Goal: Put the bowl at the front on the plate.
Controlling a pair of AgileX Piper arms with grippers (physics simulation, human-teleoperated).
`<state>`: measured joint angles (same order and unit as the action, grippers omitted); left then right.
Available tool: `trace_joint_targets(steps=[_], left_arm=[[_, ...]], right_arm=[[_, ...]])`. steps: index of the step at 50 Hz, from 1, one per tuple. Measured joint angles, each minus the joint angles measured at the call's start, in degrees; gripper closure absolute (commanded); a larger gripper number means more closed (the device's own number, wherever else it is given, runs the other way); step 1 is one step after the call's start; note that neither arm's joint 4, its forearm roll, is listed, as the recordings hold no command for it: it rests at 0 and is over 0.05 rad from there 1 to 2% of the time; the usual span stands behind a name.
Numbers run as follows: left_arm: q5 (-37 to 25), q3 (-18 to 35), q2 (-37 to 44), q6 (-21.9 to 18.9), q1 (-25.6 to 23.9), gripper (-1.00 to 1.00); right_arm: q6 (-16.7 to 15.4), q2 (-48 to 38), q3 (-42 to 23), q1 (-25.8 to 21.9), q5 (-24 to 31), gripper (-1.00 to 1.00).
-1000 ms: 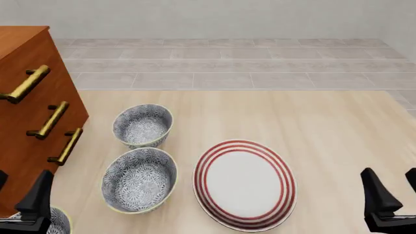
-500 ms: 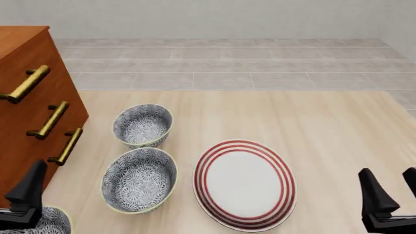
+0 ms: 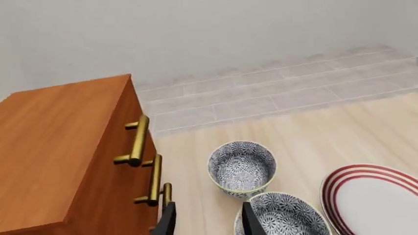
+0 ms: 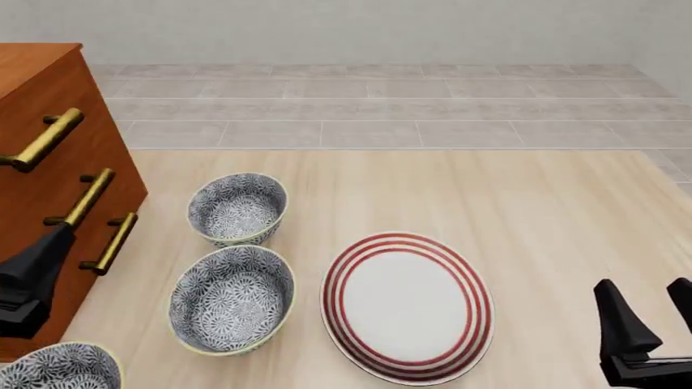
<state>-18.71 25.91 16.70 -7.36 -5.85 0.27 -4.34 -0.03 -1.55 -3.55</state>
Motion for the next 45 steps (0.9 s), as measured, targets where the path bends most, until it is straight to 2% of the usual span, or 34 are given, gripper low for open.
trace_joint_targets(steps=[10, 19, 35, 45], left_arm=[[-8.5, 5.3, 2.4, -1.3, -2.1, -1.0], [-15.3, 8.4, 3.7, -0.8, -3.2, -1.0], [-23.7, 8.3, 3.2, 3.3, -4.3, -1.0], [-27.1, 7.7, 2.4, 4.1, -3.9, -1.0]], right_arm=[[0.1, -0.3, 0.0, 0.1, -0.2, -1.0], [0.1, -0.9, 0.0, 0.1, -0.7, -1.0], [0.1, -2.0, 0.0, 0.2, -1.5, -1.0], [0.3, -2.4, 0.0, 0.3, -1.8, -1.0]])
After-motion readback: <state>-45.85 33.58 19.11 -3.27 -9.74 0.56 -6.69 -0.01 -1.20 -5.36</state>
